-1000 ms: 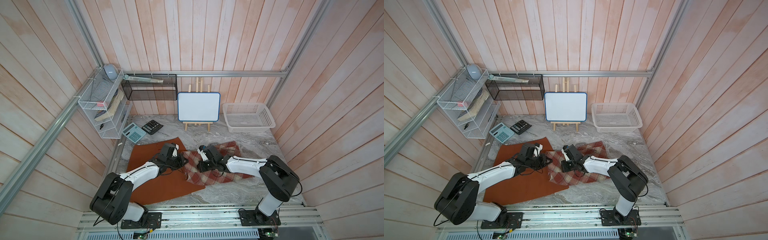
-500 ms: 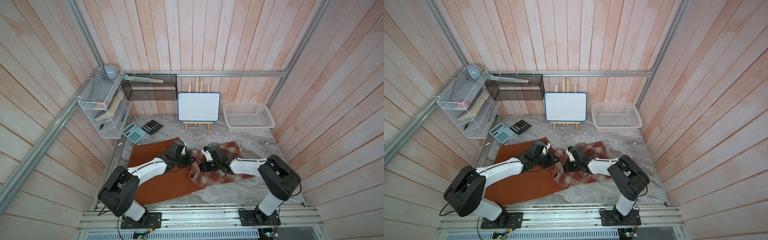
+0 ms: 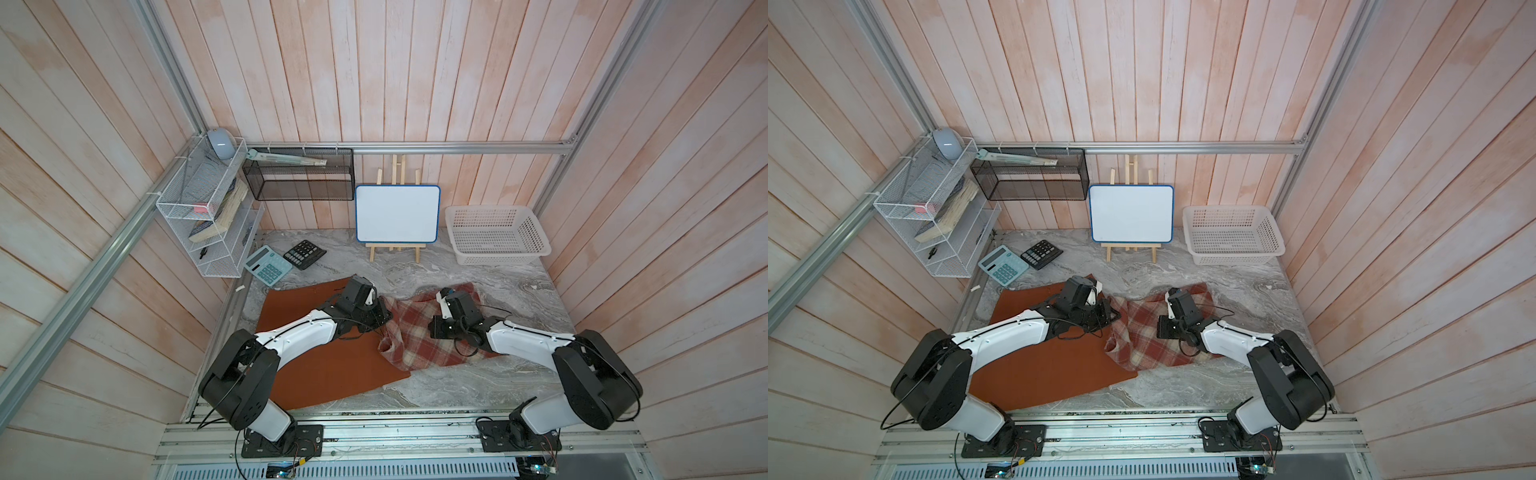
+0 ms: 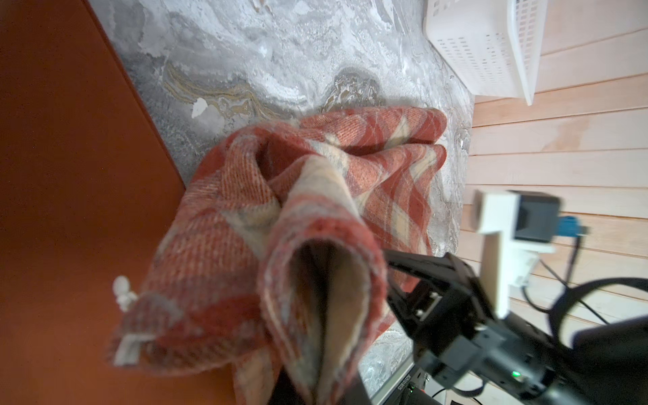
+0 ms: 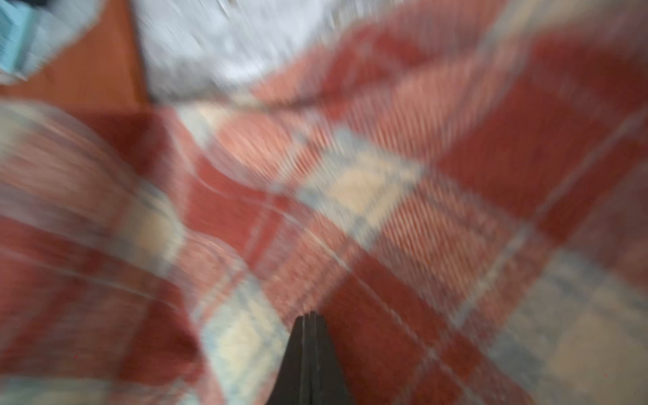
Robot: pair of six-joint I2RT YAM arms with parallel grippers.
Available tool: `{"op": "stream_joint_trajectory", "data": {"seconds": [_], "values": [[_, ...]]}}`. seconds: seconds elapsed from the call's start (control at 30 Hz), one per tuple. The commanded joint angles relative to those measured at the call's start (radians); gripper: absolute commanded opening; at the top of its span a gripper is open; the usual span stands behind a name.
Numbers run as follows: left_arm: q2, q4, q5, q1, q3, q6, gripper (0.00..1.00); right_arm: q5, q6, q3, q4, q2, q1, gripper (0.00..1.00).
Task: Roll up the skirts
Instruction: Roll the skirt at the center of the board.
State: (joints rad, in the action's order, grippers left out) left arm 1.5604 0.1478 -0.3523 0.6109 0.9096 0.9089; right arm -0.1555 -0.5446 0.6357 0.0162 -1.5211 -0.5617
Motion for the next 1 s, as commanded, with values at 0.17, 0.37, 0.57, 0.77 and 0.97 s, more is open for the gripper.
{"op": "stream_joint_trajectory", "data": {"seconds": [0.17, 0.37, 0.57, 0.77, 0.97], "values": [[0.075, 0.022, 0.041, 0.061, 0.105, -0.017, 0.0, -0.039, 0.008, -0.013, 0.056, -0.11, -0.005, 0.0], [0.187, 0.047, 0.018, 0.097, 0.187, 0.008, 0.0, -0.069, -0.005, -0.03, 0.087, -0.109, -0.006, 0.0], [0.221, 0.061, 0.067, 0.137, 0.234, 0.027, 0.05, -0.086, -0.019, -0.049, 0.104, -0.083, -0.007, 0.0], [0.266, -0.02, 0.059, 0.163, 0.249, 0.052, 0.11, -0.072, -0.034, -0.058, 0.09, -0.025, -0.022, 0.03], [0.289, -0.118, 0.053, 0.175, 0.25, 0.06, 0.45, -0.067, -0.048, -0.075, 0.086, 0.007, -0.023, 0.14]]}}
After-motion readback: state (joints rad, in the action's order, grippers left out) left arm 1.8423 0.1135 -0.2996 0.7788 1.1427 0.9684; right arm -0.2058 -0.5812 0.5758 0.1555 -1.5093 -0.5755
